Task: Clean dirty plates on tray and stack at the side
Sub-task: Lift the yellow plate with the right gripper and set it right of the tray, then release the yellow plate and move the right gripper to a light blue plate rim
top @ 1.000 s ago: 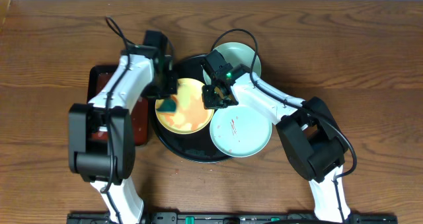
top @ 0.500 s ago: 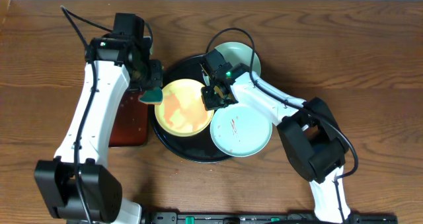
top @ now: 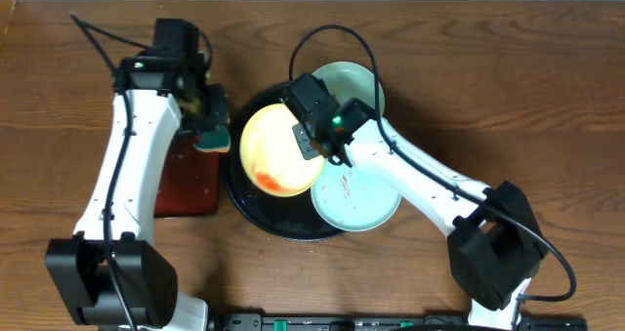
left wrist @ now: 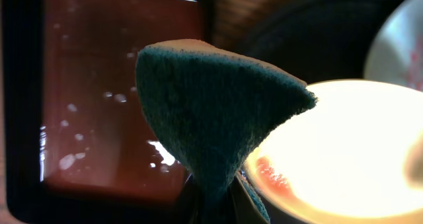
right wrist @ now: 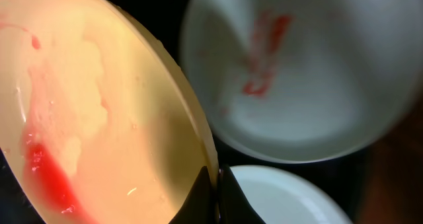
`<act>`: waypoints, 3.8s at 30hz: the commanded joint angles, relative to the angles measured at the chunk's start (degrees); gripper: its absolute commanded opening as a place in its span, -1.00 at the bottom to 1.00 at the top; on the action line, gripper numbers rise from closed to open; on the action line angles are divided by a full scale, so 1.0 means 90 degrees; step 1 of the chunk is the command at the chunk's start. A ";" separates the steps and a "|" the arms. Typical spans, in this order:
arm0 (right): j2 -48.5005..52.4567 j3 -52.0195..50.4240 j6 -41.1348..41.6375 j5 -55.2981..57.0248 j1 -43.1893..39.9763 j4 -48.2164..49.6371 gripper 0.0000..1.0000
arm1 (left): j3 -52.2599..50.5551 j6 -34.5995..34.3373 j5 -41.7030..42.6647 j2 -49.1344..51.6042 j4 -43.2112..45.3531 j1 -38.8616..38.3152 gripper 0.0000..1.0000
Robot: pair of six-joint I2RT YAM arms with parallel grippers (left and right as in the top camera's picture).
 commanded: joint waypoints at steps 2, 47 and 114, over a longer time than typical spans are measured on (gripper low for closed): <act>-0.0270 0.0070 -0.0240 0.2186 0.0488 0.0039 -0.98 | 0.0119 -0.0231 -0.0097 -0.0034 -0.0002 0.0311 -0.85; -0.0520 0.0070 0.0024 0.2482 0.1307 -0.0187 -0.98 | 0.0061 -0.0228 -0.0100 -0.0034 -0.0002 0.0437 -0.85; -0.1712 -0.2297 -0.1630 -0.4447 -0.4435 -0.1489 0.29 | -0.0066 -0.0226 -0.0097 -0.0034 0.0002 0.0437 -0.85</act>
